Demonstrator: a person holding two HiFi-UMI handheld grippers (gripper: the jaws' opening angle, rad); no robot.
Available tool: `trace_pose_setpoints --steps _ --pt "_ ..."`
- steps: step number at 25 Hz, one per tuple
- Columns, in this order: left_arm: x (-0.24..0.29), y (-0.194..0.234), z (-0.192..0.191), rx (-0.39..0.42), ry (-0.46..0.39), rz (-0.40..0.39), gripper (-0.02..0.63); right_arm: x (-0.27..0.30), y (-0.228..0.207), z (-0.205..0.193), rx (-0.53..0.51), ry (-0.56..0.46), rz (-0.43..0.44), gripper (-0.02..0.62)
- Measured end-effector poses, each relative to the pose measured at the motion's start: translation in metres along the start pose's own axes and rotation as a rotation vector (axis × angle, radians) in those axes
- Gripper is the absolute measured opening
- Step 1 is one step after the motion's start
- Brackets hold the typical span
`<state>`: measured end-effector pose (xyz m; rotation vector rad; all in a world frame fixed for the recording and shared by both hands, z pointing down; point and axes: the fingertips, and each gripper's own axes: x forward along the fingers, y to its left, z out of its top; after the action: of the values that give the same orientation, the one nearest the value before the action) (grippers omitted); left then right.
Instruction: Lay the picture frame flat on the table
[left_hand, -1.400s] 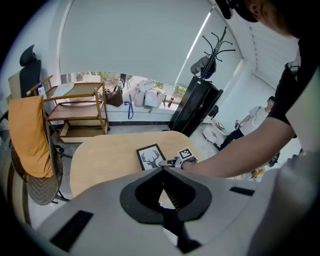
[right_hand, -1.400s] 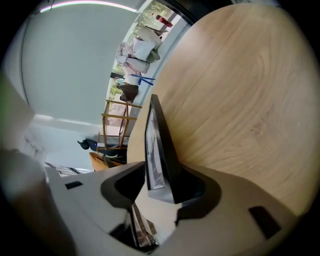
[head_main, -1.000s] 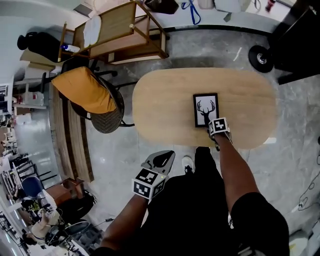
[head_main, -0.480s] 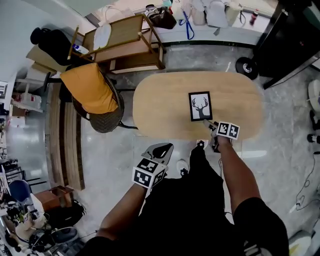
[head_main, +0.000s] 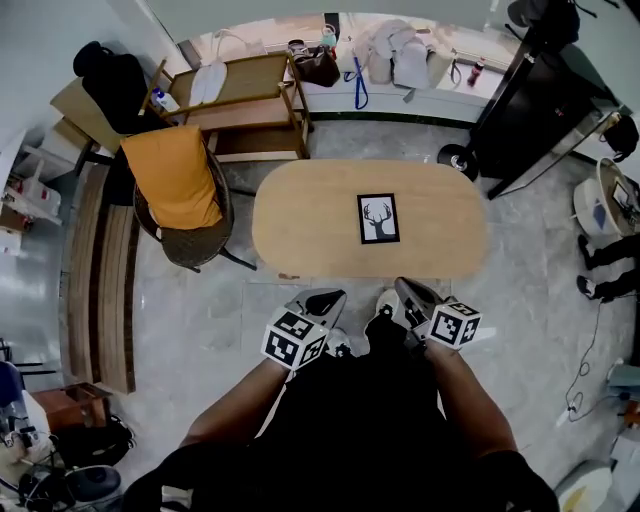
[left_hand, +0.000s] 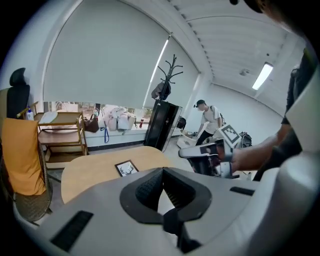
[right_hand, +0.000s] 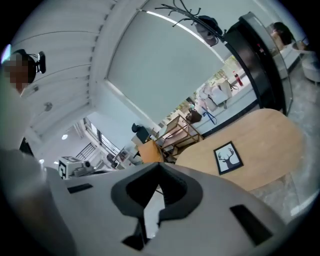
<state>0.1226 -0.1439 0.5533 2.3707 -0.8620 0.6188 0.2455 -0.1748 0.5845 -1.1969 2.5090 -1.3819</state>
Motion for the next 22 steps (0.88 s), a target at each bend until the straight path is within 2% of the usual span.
trace_pose_setpoints --steps 2,4,7,10,16,22 --pt "0.002 -0.006 0.004 -0.008 -0.006 -0.014 0.0 -0.015 0.028 -0.002 -0.028 0.006 0.026 0.002" --pt "0.001 -0.011 0.011 -0.014 -0.023 -0.02 0.0 -0.024 0.045 -0.004 -0.101 0.021 0.026 0.0" --pt "-0.001 -0.015 0.02 -0.007 -0.054 -0.016 0.0 -0.032 0.053 -0.002 -0.272 0.059 -0.011 0.0" --pt "0.001 -0.022 0.021 -0.021 -0.057 -0.004 0.0 -0.041 0.051 0.006 -0.374 0.082 -0.052 0.0" --pt "0.016 -0.039 0.016 0.029 -0.035 0.074 0.0 -0.071 0.043 0.016 -0.437 0.138 -0.039 0.0" --pt "0.036 -0.07 0.032 0.039 -0.052 0.08 0.0 -0.096 0.031 0.034 -0.455 0.139 0.004 0.0"
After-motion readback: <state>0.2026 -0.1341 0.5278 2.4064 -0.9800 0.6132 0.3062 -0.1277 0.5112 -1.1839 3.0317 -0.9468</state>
